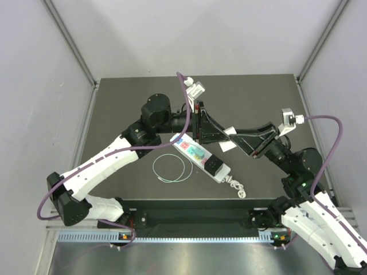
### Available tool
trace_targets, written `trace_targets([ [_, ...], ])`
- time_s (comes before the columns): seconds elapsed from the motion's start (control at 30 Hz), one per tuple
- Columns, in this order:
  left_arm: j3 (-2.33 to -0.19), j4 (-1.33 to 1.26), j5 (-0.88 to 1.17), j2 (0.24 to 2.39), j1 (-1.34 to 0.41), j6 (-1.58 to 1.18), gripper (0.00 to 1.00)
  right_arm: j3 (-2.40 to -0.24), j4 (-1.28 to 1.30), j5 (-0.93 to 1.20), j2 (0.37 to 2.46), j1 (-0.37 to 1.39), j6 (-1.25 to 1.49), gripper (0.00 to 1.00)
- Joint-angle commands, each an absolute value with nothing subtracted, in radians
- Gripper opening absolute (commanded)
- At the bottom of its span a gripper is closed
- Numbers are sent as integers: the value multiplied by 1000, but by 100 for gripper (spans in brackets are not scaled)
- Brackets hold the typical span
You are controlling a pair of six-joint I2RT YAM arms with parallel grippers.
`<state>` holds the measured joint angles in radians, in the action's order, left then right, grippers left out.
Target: Insert the plug
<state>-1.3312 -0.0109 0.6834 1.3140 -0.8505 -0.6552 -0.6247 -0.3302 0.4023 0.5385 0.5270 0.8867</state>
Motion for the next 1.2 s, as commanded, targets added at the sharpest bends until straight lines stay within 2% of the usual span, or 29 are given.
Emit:
trace_targets([
  [0.0,-1309,-191,745,1295,-845,-748,57,-583,-520,376,508,523,945,0],
  [0.27,-1264,-285,767,1305,-845,-824,57,-545,-569,295,457,523,945,0],
  [0.73,-1226,-383,773,1339,-845,-882,54,-519,-617,278,492,523,957,0],
  [1.07,-1215,-440,775,1379,-847,-950,43,-489,-611,232,480,523,953,0],
  [1.1,-1215,-442,770,1384,-847,-951,35,-489,-611,232,480,523,951,0],
  [1.17,-1218,-446,767,1385,-847,-956,27,-488,-609,230,480,523,951,0],
])
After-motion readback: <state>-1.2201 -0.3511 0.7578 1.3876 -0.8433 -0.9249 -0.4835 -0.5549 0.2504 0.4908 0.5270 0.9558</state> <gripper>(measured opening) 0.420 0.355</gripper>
